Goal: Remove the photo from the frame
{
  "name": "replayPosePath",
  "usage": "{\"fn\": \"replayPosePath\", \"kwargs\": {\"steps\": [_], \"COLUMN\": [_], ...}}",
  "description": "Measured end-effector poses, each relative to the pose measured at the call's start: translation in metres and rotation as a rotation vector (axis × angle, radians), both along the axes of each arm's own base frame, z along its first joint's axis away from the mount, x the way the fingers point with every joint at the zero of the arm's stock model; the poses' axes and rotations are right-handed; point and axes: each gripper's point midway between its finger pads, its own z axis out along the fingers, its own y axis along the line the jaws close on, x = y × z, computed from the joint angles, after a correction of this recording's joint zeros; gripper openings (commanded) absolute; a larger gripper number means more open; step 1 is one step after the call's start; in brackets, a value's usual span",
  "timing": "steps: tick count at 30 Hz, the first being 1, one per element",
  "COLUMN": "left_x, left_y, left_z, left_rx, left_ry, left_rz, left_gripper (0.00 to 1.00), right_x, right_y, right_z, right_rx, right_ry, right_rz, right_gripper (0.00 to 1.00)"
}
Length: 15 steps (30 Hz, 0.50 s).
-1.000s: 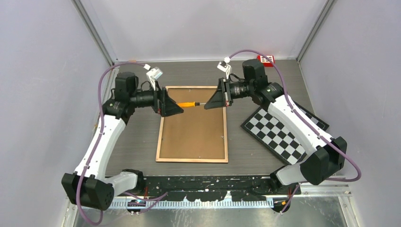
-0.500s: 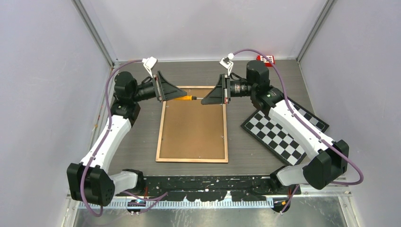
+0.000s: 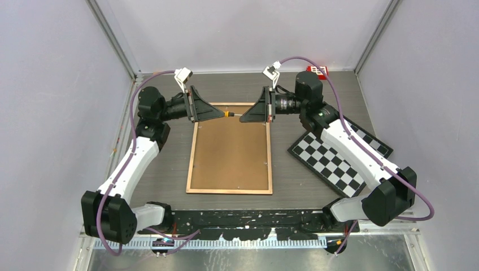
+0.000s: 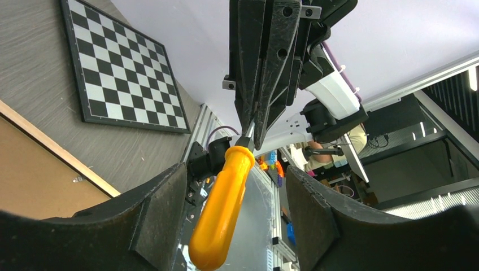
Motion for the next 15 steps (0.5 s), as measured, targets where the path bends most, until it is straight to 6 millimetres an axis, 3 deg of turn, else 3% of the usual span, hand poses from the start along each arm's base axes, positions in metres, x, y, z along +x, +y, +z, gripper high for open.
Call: {"fn": "replayPosePath", "kwargs": {"steps": [7, 15], "left_x": [0.0015, 0.0012], "left_y": [-0.0025, -0.006], "left_z": [-0.0032, -0.0053], "left_rx": [0.001, 0.002], "left_ry": [0.011, 0.019], "left_rz": [-0.01, -0.022], "left_gripper": [0.59, 0.43], "right_x": [-0.0007, -0.0032], "right_y": [0.002, 0.0045], "right_z": [0.0037, 0.004], "right_rx": [0.013, 0.018], "right_ry": [-0.02, -0.025], "right_rz": [0.005, 0.015], "right_gripper": [0.01, 0.01]}}
